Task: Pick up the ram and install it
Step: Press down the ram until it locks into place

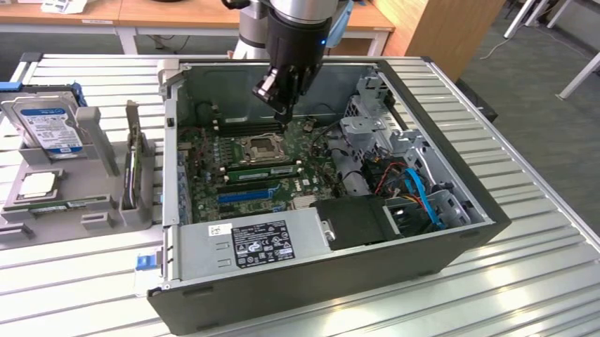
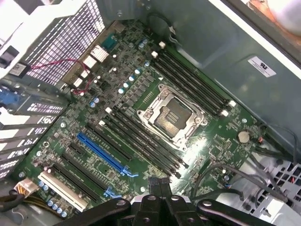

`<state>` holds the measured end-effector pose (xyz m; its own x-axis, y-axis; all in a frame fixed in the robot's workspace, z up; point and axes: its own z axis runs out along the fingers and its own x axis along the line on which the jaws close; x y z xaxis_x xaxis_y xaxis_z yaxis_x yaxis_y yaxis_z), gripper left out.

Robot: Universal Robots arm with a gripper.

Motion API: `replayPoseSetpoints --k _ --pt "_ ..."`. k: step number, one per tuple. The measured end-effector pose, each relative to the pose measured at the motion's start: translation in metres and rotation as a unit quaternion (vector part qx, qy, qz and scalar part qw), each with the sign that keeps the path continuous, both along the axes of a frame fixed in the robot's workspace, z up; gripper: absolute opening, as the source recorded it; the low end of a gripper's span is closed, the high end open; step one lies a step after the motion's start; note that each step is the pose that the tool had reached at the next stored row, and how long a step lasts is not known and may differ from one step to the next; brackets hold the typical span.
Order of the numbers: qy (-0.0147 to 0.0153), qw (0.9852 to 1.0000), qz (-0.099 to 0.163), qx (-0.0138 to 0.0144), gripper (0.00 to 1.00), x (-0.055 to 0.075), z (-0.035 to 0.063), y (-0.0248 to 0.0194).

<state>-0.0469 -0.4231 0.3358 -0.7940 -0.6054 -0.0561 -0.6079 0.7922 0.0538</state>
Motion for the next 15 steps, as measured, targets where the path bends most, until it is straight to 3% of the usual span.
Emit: replayPoseSetpoints --k 8,15 --pt "0.0000 0.9994 -0.034 -0.0004 0.10 0.0000 0.0000 0.0000" --pt "0.0000 0.9979 -0.065 -0.0004 0.10 0.0000 0.0000 0.0000"
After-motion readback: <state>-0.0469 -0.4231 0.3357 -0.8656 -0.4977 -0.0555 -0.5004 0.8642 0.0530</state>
